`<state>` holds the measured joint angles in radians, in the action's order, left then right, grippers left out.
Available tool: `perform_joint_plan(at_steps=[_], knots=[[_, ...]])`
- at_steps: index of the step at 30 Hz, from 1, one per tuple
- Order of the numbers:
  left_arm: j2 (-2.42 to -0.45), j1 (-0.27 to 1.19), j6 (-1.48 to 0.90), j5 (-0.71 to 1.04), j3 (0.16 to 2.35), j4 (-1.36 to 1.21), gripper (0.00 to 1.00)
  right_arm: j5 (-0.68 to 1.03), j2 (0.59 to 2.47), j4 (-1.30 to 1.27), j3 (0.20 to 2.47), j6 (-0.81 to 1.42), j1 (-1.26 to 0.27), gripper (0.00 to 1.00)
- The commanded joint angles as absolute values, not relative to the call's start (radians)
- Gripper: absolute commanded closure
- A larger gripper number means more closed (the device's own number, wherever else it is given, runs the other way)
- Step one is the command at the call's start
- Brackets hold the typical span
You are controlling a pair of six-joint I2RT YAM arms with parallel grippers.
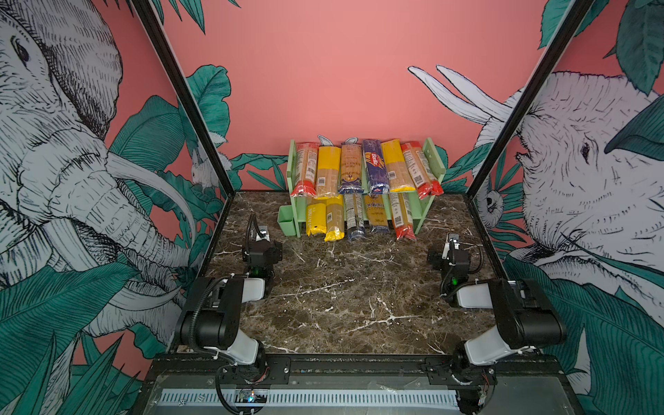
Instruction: Place and organize the pasta boxes and bags onto the shelf
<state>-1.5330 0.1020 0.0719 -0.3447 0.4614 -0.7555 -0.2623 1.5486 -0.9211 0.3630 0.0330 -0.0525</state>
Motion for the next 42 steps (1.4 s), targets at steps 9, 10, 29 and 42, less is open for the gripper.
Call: perform_joint_plan(at_steps=[9, 10, 29, 42], knots=[[-1.519, 0.096, 0.077, -0.312, 0.467, -0.745, 0.03, -0.248, 1.55, -0.95, 0.372, 0.028, -0.044, 0.01], [-1.518, 0.095, 0.077, -0.311, 0.466, -0.745, 0.01, -0.249, 1.549, -0.951, 0.371, 0.028, -0.044, 0.01], [-1.511, 0.095, 0.08, -0.309, 0.458, -0.752, 0.0, -0.254, 1.548, -0.953, 0.371, 0.023, -0.049, 0.01], [-1.522, 0.092, 0.111, -0.203, 0.449, -0.781, 0.0, -0.096, 1.546, -0.986, 0.348, -0.032, -0.049, 0.01]])
